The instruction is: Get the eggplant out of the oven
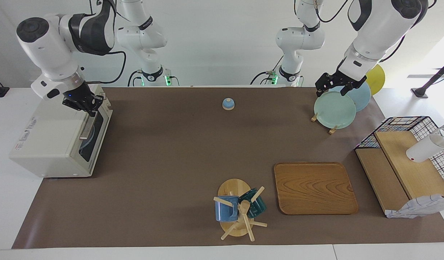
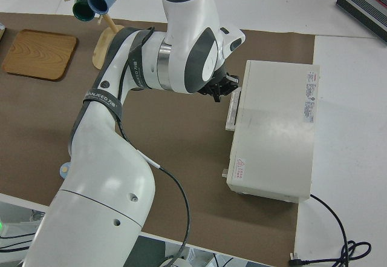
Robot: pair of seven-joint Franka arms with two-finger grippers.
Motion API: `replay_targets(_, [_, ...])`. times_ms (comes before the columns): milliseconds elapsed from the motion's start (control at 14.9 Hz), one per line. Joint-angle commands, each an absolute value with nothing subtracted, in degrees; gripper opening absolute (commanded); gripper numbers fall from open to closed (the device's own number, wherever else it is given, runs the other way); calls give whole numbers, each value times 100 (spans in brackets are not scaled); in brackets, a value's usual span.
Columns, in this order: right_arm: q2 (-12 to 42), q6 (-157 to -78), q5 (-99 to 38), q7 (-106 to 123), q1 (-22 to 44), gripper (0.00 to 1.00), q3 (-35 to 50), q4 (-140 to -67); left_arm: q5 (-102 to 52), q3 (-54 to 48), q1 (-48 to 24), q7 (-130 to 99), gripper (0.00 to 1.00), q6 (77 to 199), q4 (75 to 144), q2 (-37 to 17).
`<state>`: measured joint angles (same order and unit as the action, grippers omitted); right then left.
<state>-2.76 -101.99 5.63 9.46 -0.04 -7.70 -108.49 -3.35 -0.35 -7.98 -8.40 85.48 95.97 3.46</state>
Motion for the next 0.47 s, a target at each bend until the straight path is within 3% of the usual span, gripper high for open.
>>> replay_targets(0, [-352, -10643, 790, 1054, -114, 0, -738, -11223, -237, -79, -747, -791, 100, 8402, 9483, 325])
replay_targets(403, [-264, -10793, 993, 1081, -237, 0, -738, -11381, -237, -79, -747, -791, 100, 8402, 9483, 325])
